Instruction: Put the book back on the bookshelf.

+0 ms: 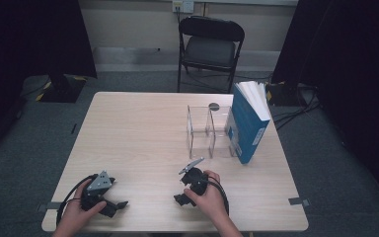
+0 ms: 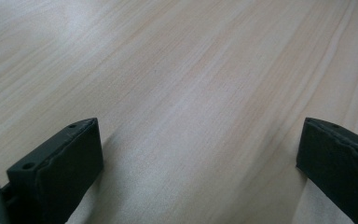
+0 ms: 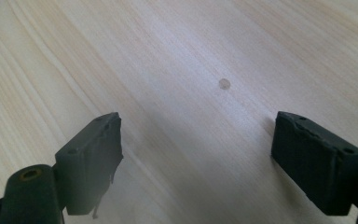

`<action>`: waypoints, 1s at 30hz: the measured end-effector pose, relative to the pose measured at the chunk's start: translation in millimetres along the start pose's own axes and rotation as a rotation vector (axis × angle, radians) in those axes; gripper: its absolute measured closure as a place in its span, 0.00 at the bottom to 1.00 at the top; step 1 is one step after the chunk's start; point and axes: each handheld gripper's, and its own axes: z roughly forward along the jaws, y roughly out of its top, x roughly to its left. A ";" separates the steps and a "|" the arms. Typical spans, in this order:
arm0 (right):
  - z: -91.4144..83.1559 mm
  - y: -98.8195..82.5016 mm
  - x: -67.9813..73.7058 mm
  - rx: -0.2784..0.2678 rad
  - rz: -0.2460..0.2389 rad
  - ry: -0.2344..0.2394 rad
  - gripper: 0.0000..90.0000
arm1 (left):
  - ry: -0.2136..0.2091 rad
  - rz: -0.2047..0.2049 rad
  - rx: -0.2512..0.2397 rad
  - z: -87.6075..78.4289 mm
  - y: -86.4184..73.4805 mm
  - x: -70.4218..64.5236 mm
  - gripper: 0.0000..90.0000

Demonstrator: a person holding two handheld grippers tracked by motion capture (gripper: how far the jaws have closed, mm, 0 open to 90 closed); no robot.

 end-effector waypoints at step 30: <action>7.8 -31.6 8.2 -0.236 -0.111 -0.075 0.14 | 0.001 -0.001 0.001 0.0 0.0 -0.1 0.00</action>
